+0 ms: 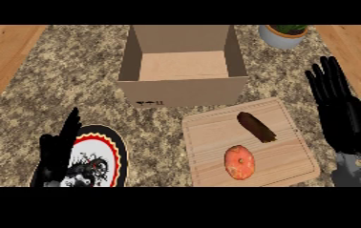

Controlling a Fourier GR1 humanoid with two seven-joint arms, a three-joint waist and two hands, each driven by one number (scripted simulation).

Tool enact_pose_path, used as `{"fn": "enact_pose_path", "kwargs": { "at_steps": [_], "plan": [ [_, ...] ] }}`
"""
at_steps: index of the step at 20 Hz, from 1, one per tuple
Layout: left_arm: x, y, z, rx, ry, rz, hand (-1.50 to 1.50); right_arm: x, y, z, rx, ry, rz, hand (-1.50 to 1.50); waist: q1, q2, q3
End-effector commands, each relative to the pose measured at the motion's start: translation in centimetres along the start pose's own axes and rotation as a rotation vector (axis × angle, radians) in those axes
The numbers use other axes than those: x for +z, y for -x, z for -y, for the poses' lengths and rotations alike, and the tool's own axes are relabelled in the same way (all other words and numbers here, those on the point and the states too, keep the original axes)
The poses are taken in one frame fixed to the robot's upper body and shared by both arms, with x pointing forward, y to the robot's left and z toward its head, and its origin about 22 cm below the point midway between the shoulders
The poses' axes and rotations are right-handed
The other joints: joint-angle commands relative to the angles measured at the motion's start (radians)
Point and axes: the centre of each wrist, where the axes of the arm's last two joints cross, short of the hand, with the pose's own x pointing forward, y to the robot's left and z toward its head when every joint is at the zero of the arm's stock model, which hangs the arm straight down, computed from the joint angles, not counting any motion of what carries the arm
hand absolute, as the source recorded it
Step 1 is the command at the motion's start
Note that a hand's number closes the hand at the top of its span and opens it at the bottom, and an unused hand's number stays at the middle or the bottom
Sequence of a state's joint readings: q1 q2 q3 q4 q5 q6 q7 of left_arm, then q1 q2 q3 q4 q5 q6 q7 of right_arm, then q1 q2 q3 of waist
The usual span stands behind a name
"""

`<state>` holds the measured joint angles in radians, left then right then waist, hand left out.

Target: Pick the squash from the cutting board and place it in the cardboard box

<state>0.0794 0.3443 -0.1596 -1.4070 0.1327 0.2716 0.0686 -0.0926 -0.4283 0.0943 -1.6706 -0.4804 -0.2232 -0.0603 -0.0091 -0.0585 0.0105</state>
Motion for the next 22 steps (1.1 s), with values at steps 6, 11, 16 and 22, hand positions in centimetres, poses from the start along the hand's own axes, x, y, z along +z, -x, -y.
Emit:
{"fn": "enact_pose_path", "kwargs": {
  "at_steps": [6, 11, 16, 22],
  "plan": [
    [-2.0, -6.1, -1.8, -0.157, -0.061, 0.258, 0.00, 0.9, -1.7, -4.6, 0.175, 0.379, 0.344, -1.50, -0.013, 0.050, -0.013],
    [-1.2, -4.9, -1.4, -0.108, -0.007, 0.203, 0.00, 5.5, 5.8, -2.7, 0.370, 0.829, 0.061, -1.50, -0.019, 0.055, -0.012],
    [-2.0, -6.1, -0.9, -0.107, 0.016, 0.218, 0.00, 9.7, 6.5, -7.1, 0.481, 0.794, 0.125, -1.50, -0.001, 0.058, -0.012],
    [-1.5, -5.7, -1.5, -0.116, 0.018, 0.221, 0.00, 14.4, 7.8, -1.8, 0.815, 0.573, -0.163, -1.50, 0.005, 0.066, -0.020]
  ]
}}
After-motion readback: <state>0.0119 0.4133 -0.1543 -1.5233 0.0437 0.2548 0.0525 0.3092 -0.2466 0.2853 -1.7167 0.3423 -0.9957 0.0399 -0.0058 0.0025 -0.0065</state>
